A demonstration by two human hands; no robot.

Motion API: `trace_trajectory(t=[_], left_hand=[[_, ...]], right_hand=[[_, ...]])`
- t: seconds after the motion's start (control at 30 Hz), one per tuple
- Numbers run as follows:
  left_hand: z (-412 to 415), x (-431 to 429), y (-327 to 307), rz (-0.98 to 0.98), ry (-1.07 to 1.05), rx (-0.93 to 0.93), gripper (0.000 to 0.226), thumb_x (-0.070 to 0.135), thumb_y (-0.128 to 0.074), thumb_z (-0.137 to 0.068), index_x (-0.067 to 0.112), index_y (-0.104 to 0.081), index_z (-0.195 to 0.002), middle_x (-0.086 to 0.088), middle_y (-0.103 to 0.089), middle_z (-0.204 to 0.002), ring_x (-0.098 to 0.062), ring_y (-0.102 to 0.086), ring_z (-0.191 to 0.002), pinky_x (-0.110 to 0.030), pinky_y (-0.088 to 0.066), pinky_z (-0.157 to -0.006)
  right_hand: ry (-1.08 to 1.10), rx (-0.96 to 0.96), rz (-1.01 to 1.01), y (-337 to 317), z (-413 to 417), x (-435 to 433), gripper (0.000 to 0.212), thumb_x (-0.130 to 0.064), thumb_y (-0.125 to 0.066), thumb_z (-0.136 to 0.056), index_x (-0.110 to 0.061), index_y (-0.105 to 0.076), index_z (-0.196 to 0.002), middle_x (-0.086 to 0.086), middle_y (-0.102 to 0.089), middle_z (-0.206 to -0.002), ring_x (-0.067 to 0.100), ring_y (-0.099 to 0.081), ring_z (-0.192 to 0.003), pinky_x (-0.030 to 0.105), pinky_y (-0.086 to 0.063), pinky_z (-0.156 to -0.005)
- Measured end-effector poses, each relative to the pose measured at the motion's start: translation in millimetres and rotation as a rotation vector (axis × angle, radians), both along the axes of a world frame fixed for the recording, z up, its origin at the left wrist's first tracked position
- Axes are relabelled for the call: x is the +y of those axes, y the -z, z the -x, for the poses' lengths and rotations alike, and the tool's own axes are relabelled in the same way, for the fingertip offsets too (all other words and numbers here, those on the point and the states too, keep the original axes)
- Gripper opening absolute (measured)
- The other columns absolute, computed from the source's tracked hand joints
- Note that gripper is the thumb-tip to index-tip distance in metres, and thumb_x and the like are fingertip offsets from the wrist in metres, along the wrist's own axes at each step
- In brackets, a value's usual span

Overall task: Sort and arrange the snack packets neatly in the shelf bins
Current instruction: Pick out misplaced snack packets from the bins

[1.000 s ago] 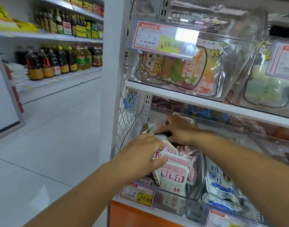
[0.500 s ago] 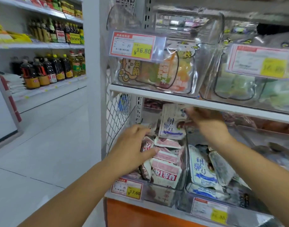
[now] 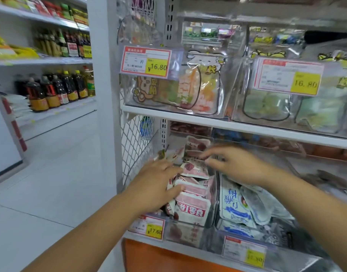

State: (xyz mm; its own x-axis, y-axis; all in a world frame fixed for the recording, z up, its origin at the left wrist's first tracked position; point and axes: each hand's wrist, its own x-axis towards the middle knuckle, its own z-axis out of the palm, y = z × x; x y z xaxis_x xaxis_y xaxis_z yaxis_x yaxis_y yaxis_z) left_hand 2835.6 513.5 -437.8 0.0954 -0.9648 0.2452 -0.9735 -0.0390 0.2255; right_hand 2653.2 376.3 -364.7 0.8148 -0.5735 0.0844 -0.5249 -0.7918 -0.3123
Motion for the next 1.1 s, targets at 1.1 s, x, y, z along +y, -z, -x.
trace_trajectory(t=[1.1], left_hand=[[73, -2, -39, 0.268, 0.083, 1.004, 0.063, 0.029, -0.075, -0.081, 0.055, -0.035, -0.123, 0.01, -0.053, -0.101, 0.01, -0.06, -0.082, -0.008, -0.045, -0.073]], right_hand=[[0.128, -0.763, -0.568, 10, 59, 37, 0.036, -0.027, -0.073, -0.081, -0.023, -0.055, -0.112, -0.006, -0.067, -0.083, 0.01, -0.064, -0.078, 0.027, -0.049, -0.074]])
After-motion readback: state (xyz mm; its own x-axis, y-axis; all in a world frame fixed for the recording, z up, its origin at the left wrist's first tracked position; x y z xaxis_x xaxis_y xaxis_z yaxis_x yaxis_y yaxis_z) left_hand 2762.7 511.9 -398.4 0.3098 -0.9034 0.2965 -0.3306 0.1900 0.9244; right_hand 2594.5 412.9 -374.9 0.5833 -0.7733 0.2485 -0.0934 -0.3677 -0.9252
